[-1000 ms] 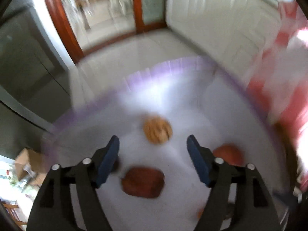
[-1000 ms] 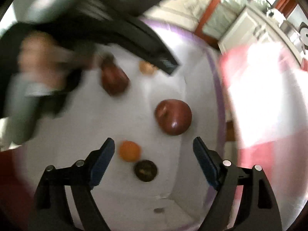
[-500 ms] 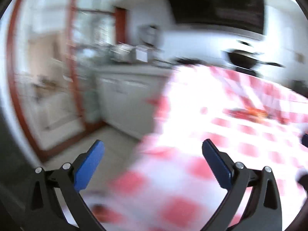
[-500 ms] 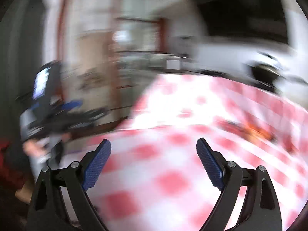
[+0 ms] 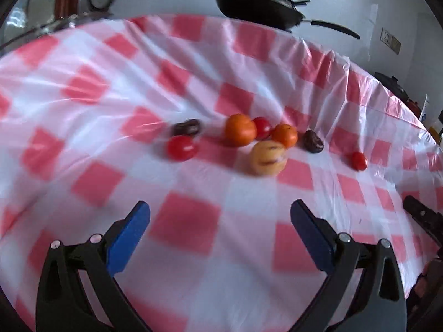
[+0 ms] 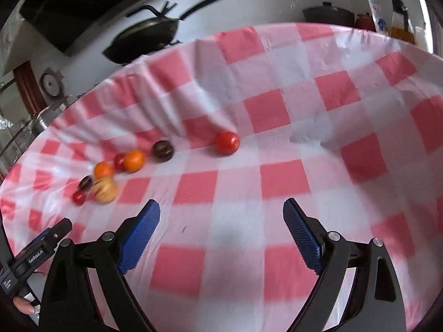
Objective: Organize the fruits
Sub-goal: 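Move both open tools back over the fruits on the table, then grasp the elongated red tomato with the right tool, then grasp the round red tomato with the left tool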
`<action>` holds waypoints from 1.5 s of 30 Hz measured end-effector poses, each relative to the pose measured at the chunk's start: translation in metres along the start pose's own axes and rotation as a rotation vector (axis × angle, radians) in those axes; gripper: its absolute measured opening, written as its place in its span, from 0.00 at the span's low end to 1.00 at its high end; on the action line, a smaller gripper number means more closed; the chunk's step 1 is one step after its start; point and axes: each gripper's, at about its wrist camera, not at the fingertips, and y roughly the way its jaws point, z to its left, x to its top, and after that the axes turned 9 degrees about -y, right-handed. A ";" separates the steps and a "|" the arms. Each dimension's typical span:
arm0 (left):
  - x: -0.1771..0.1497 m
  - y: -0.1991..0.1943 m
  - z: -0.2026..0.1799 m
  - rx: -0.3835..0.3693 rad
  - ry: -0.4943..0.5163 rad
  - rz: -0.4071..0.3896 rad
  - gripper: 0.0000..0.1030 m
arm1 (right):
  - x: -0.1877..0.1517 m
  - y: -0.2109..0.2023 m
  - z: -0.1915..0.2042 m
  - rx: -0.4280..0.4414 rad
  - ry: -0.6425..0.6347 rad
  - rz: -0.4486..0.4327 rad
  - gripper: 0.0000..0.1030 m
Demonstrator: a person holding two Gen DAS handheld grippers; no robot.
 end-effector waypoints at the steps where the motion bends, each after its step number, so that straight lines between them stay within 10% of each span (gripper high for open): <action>1: 0.007 0.002 0.001 -0.020 -0.013 -0.003 0.99 | 0.005 0.010 -0.004 0.009 0.009 0.010 0.85; 13: 0.012 0.016 0.016 -0.179 -0.131 0.047 0.98 | 0.064 0.111 0.010 -0.045 -0.032 0.138 0.80; 23: 0.013 0.017 0.019 -0.194 -0.144 0.068 0.98 | 0.072 0.143 0.017 -0.150 -0.069 0.181 0.37; 33: 0.012 0.015 0.020 -0.196 -0.146 0.072 0.98 | 0.037 0.099 -0.003 0.135 0.180 0.054 0.37; 45: 0.008 0.015 0.005 -0.162 -0.070 0.095 0.98 | 0.034 0.092 -0.004 0.154 0.197 0.003 0.37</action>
